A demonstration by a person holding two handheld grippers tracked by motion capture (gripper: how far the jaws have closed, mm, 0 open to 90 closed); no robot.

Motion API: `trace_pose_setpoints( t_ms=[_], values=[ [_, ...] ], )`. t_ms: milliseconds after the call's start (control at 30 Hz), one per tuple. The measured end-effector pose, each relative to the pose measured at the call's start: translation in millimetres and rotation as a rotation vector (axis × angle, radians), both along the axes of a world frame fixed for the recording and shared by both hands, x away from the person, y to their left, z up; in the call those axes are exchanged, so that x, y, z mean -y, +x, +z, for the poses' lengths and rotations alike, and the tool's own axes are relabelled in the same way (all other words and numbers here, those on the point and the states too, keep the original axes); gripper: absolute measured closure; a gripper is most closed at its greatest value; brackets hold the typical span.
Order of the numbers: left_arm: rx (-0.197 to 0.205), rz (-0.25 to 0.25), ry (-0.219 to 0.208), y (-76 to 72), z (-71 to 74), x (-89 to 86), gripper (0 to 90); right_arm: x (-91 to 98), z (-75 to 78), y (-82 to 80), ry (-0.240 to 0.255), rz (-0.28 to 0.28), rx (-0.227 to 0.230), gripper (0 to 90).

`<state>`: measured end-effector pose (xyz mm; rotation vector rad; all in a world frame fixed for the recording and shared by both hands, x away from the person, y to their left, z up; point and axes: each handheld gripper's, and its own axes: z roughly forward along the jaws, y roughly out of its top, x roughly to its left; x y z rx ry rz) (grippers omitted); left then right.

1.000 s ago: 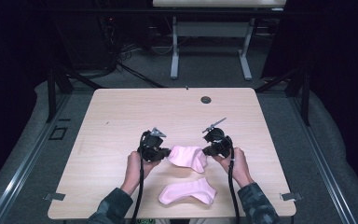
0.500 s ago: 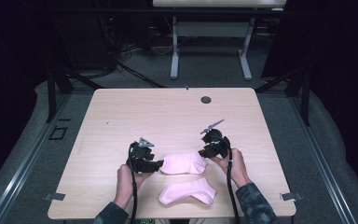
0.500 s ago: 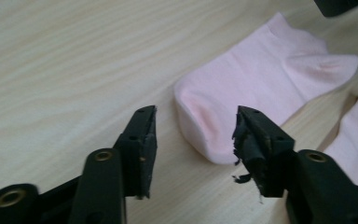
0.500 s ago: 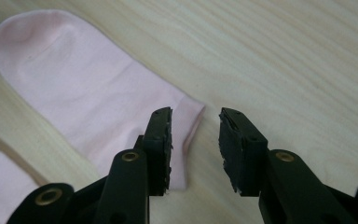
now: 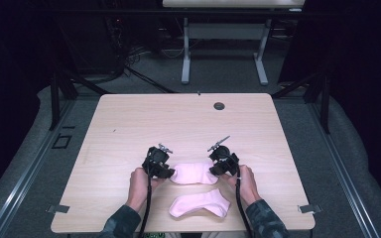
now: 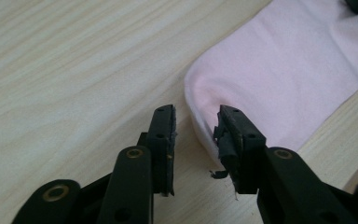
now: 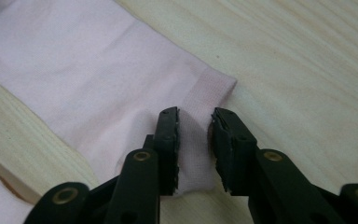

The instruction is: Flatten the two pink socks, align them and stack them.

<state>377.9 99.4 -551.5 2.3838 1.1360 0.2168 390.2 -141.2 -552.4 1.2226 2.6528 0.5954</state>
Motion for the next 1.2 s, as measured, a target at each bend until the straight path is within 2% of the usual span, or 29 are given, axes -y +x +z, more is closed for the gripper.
trace_pose_setpoints(
  t_ms=[100,167,200,233,267,300,500,533,567,700,800,833,900,933,967,1200],
  values=[
    [-0.011,-0.013,0.017,0.6,-2.9,1.7,73.5,1.4,-0.4,-0.3,0.017,0.012,-0.009,78.6],
    [-0.007,-0.019,0.014,-0.7,-3.9,2.3,78.2,2.6,-2.5,-0.9,0.049,0.006,0.002,82.4],
    [-0.003,-0.021,0.017,-1.4,-4.2,2.6,79.8,2.6,-5.6,-2.2,0.079,-0.003,0.026,83.3],
    [-0.002,-0.021,0.015,-1.8,-4.7,2.6,81.7,4.9,-2.2,-0.9,0.051,0.021,-0.002,84.0],
    [0.000,-0.019,0.004,-1.7,-5.7,2.4,82.6,5.8,-3.7,-1.1,0.075,0.004,0.002,84.4],
    [0.000,-0.020,0.000,-1.4,-5.8,2.0,83.6,7.4,-3.7,-1.1,0.079,0.004,-0.001,84.7],
    [0.009,-0.025,0.004,-2.0,-6.0,1.6,87.5,7.1,-3.0,-2.1,0.069,0.013,0.003,85.6],
    [0.006,-0.018,-0.005,-1.6,-6.3,0.8,87.5,8.2,-3.2,-1.9,0.076,0.005,0.001,85.6],
    [0.002,-0.017,-0.009,-1.1,-6.5,0.1,87.7,9.4,-5.0,-1.9,0.111,-0.022,0.000,85.7],
    [-0.001,-0.022,-0.005,-0.3,-6.1,-0.6,88.0,13.1,-5.4,-0.2,0.129,-0.026,-0.014,86.0],
    [-0.011,-0.019,-0.014,1.5,-5.4,-1.5,88.2,8.4,-4.2,-1.7,0.099,-0.017,0.005,86.3],
    [-0.013,-0.019,-0.019,2.2,-4.6,-2.2,88.3,8.3,-1.8,-0.8,0.088,-0.002,-0.012,86.4],
    [-0.017,-0.017,-0.033,2.2,0.3,-4.2,88.3,8.6,2.1,-0.8,0.087,-0.006,-0.007,86.4],
    [-0.012,-0.020,-0.041,2.0,4.1,-5.2,88.3,8.3,2.9,-2.8,0.110,-0.028,0.025,86.4],
    [-0.008,-0.023,-0.044,1.1,8.8,-6.2,88.3,10.7,9.8,-2.5,0.091,-0.004,0.006,86.4],
    [0.027,-0.062,-0.123,-15.5,45.4,-9.0,88.2,20.0,44.6,-20.4,0.112,0.010,0.048,86.4]
  ],
)
